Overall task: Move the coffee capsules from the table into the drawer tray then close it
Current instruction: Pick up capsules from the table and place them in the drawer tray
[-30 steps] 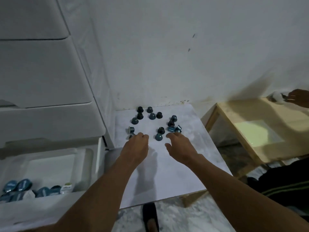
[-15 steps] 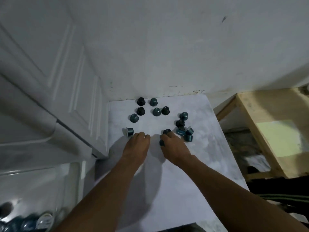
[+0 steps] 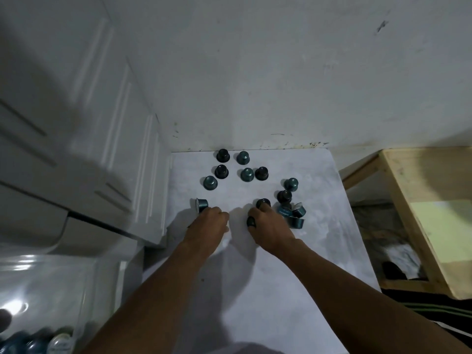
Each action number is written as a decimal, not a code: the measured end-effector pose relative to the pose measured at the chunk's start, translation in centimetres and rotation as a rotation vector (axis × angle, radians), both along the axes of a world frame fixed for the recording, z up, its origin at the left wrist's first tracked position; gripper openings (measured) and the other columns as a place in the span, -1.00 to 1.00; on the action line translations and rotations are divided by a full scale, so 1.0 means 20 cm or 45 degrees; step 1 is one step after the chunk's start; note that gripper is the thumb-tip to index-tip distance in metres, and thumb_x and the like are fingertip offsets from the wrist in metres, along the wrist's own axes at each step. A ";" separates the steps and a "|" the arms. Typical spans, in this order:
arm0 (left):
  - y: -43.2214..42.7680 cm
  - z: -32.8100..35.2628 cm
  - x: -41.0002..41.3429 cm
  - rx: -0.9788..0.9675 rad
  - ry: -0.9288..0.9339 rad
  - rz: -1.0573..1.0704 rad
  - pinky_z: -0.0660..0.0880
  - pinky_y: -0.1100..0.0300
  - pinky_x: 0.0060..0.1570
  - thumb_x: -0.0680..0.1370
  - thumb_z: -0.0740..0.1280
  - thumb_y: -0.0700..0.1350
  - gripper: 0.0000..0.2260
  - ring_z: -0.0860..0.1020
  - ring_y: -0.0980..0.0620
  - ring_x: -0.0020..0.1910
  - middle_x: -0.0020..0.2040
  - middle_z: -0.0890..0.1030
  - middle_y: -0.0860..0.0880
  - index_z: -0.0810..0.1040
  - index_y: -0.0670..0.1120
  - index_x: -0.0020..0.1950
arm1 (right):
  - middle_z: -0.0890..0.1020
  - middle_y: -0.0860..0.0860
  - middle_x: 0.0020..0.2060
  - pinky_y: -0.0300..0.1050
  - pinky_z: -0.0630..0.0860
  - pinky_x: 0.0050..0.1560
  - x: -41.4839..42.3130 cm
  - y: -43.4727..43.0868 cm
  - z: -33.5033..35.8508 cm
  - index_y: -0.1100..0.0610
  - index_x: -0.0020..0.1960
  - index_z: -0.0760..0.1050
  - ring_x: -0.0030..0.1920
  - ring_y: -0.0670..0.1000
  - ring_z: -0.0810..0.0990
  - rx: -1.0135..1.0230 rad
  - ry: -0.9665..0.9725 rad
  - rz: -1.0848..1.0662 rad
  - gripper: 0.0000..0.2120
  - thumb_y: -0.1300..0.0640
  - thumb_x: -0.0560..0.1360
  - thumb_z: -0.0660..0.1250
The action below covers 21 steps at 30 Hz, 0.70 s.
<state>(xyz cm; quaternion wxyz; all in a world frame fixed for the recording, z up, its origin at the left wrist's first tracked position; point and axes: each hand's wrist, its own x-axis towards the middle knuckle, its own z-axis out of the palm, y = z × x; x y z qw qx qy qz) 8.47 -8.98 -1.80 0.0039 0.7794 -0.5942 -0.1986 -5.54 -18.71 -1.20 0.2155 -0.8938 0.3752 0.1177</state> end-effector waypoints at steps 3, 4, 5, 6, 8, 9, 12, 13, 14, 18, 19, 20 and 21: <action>-0.01 0.04 -0.02 -0.075 0.081 0.156 0.46 0.10 -0.08 0.56 0.26 -0.21 -0.88 0.58 -0.10 -0.04 -0.04 0.59 -0.12 0.58 -0.17 -0.06 | 0.45 0.21 0.18 0.10 0.55 -0.06 -0.01 0.00 0.01 0.20 0.19 0.45 -0.02 0.30 0.56 0.018 -0.010 -0.019 -0.74 0.19 0.51 0.20; -0.01 0.05 -0.03 -0.121 0.119 0.206 0.48 0.08 -0.11 0.54 0.27 -0.21 -0.88 0.58 -0.11 -0.06 -0.06 0.59 -0.12 0.60 -0.17 -0.06 | 0.45 0.20 0.20 0.09 0.55 -0.03 -0.01 0.00 0.01 0.18 0.22 0.45 0.01 0.30 0.55 0.030 -0.026 -0.026 -0.71 0.20 0.51 0.21; -0.01 0.06 -0.04 -0.168 0.137 0.254 0.50 0.05 -0.12 0.54 0.28 -0.21 -0.89 0.58 -0.12 -0.08 -0.07 0.59 -0.11 0.60 -0.17 -0.05 | 0.43 0.19 0.24 0.07 0.54 0.03 -0.02 0.01 0.01 0.14 0.27 0.44 0.05 0.30 0.55 0.050 -0.050 -0.036 -0.66 0.21 0.50 0.22; -0.02 0.08 -0.04 -0.196 0.174 0.308 0.51 0.04 -0.12 0.54 0.28 -0.22 -0.88 0.58 -0.12 -0.08 -0.08 0.60 -0.12 0.61 -0.17 -0.02 | 0.41 0.19 0.27 0.04 0.53 0.10 -0.03 0.01 0.02 0.11 0.31 0.44 0.10 0.28 0.53 0.075 -0.080 -0.055 -0.63 0.22 0.51 0.23; -0.03 0.09 -0.05 -0.247 0.283 0.378 0.52 0.01 -0.11 0.53 0.27 -0.26 -0.85 0.58 -0.14 -0.09 -0.09 0.60 -0.15 0.63 -0.17 -0.01 | 0.41 0.19 0.28 -0.04 0.49 0.16 -0.05 0.02 0.04 0.09 0.31 0.47 0.16 0.26 0.50 0.099 -0.142 -0.093 -0.62 0.24 0.51 0.24; -0.03 0.10 -0.05 -0.283 0.341 0.410 0.53 0.00 -0.11 0.53 0.27 -0.27 -0.84 0.58 -0.14 -0.10 -0.10 0.61 -0.16 0.64 -0.16 -0.02 | 0.43 0.19 0.25 -0.05 0.48 0.15 -0.05 0.02 0.05 0.10 0.29 0.50 0.16 0.25 0.50 0.089 -0.162 -0.105 -0.64 0.24 0.51 0.24; -0.03 0.14 -0.08 -0.321 0.467 0.524 0.55 0.07 -0.01 0.50 0.36 -0.23 -0.86 0.60 -0.10 -0.06 -0.02 0.65 -0.14 0.64 -0.14 0.03 | 0.44 0.18 0.11 -0.10 0.45 0.00 -0.09 0.02 0.10 0.12 0.26 0.47 0.05 0.21 0.50 0.078 -0.186 -0.140 -0.66 0.21 0.49 0.30; -0.03 0.15 -0.09 -0.308 0.489 0.544 0.54 0.11 0.02 0.47 0.41 -0.22 -0.81 0.59 -0.09 -0.02 0.02 0.64 -0.13 0.63 -0.13 0.08 | 0.43 0.16 0.09 -0.13 0.43 -0.04 -0.10 0.02 0.12 0.12 0.25 0.44 0.02 0.19 0.49 0.082 -0.189 -0.145 -0.66 0.18 0.48 0.34; -0.02 0.16 -0.10 -0.285 0.493 0.547 0.54 0.13 0.04 0.44 0.45 -0.22 -0.74 0.58 -0.08 0.00 0.05 0.62 -0.12 0.61 -0.12 0.12 | 0.43 0.15 0.08 -0.15 0.40 -0.07 -0.11 0.02 0.14 0.11 0.23 0.43 0.00 0.16 0.49 0.080 -0.201 -0.149 -0.65 0.15 0.47 0.37; 0.01 0.21 -0.13 -0.279 0.410 0.459 0.50 0.19 0.05 0.39 0.50 -0.22 -0.61 0.55 -0.06 0.03 0.10 0.54 -0.13 0.57 -0.09 0.20 | 0.50 0.12 -0.01 -0.11 0.41 -0.12 -0.14 0.01 0.20 0.12 0.11 0.43 -0.05 0.13 0.51 0.061 -0.287 -0.177 -0.70 0.08 0.44 0.41; 0.03 0.23 -0.14 -0.300 0.410 0.468 0.49 0.20 0.04 0.39 0.51 -0.20 -0.60 0.54 -0.05 0.03 0.11 0.54 -0.12 0.56 -0.08 0.21 | 0.53 0.11 -0.04 -0.09 0.43 -0.14 -0.16 0.01 0.23 0.13 0.06 0.43 -0.07 0.13 0.51 0.050 -0.314 -0.171 -0.72 0.07 0.43 0.41; 0.04 0.25 -0.15 -0.316 0.416 0.487 0.48 0.21 0.04 0.39 0.51 -0.16 -0.59 0.54 -0.03 0.03 0.11 0.54 -0.11 0.55 -0.07 0.22 | 0.55 0.09 -0.07 -0.07 0.44 -0.16 -0.17 0.01 0.25 0.13 0.02 0.42 -0.09 0.11 0.51 0.035 -0.340 -0.169 -0.73 0.06 0.42 0.42; 0.04 0.26 -0.14 -0.332 0.431 0.512 0.48 0.22 0.04 0.39 0.51 -0.14 -0.58 0.54 -0.02 0.03 0.11 0.55 -0.09 0.54 -0.07 0.23 | 0.57 0.07 -0.10 -0.08 0.42 -0.19 -0.18 0.00 0.26 0.13 -0.02 0.42 -0.11 0.09 0.51 0.021 -0.365 -0.181 -0.73 0.05 0.41 0.43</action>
